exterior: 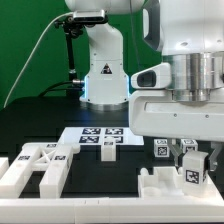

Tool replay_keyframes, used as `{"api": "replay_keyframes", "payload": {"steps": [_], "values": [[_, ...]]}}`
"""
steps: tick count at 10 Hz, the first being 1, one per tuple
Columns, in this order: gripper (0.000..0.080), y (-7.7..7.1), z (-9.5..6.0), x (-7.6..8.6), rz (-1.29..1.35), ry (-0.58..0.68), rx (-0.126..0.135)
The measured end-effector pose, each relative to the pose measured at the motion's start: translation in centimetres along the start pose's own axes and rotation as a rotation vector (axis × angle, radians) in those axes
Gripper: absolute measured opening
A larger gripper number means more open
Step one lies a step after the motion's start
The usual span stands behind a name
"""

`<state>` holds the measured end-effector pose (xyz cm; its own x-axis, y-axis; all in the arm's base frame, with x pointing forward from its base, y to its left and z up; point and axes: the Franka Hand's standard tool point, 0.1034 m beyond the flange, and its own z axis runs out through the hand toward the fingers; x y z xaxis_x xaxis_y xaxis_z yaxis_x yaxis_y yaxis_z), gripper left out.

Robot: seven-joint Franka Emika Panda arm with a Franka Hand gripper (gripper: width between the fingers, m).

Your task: Assemble chair

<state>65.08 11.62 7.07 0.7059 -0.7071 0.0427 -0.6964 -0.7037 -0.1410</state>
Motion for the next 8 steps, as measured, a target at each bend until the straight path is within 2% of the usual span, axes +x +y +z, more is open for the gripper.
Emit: {"api": "replay_keyframes", "payload": {"steps": [3, 5, 8], "values": [[0.0294, -0.21, -0.04, -0.77, 0.459, -0.034, -0.009], [0.0294, -0.3, -0.07, -0.72, 0.744, -0.091, 0.02], [0.0294, -0.27, 0.02, -0.64, 0.972, -0.112, 0.02]]}}
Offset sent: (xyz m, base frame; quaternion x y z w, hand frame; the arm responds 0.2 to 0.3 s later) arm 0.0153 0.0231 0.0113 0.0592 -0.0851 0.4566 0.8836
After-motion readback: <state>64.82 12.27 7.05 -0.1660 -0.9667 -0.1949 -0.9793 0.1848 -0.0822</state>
